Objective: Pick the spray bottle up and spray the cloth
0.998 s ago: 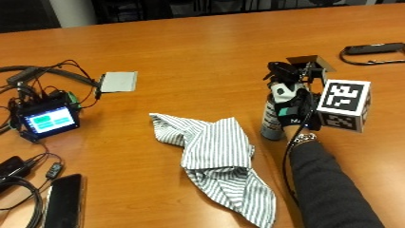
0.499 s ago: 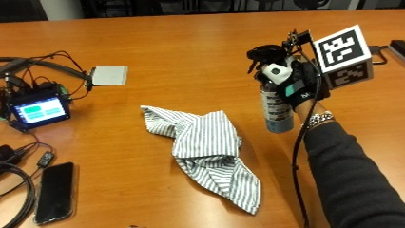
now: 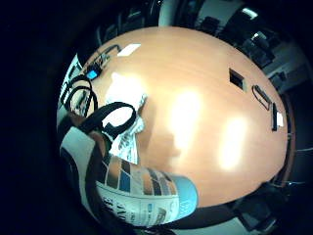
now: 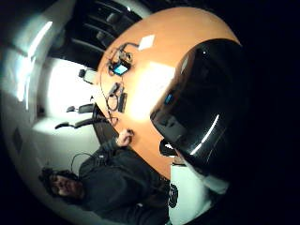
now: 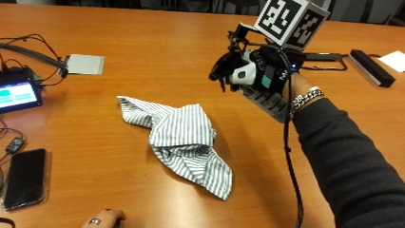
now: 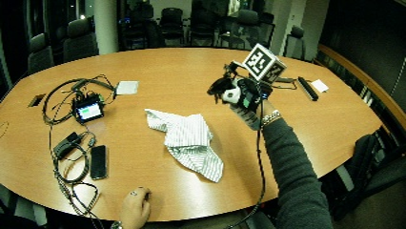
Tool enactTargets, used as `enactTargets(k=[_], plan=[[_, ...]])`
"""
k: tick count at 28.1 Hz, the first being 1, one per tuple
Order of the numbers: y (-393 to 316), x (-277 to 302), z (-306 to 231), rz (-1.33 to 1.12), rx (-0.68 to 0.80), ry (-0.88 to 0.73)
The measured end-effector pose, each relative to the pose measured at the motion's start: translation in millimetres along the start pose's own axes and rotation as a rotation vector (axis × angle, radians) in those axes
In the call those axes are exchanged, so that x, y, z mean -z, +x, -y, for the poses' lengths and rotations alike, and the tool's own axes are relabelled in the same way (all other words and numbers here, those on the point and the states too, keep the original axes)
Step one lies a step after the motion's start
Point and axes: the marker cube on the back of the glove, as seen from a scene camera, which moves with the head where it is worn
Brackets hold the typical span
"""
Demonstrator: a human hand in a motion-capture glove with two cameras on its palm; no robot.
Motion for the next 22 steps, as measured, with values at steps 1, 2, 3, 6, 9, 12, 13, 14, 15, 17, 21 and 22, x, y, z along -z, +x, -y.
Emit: enactTargets(k=[1,2,3,6,9,12,13,14,15,17,21,22], plan=[[0,-4,-2,-0.024,-0.002,-0.04],[1,-8,-5,-0.046,-0.005,-0.08],[1,-12,-7,-0.066,-0.009,-0.121],[1,-29,-13,-0.108,-0.02,-0.237],[3,-51,-21,-0.153,-0.034,-0.34],[9,-71,-30,-0.218,-0.061,-0.431],[11,-77,-33,-0.236,-0.07,-0.462],[12,-82,-35,-0.252,-0.079,-0.493],[13,-87,-37,-0.267,-0.086,-0.523],[14,-97,-40,-0.304,-0.096,-0.573],[16,-114,-43,-0.366,-0.097,-0.624],[17,-117,-44,-0.373,-0.097,-0.632]])
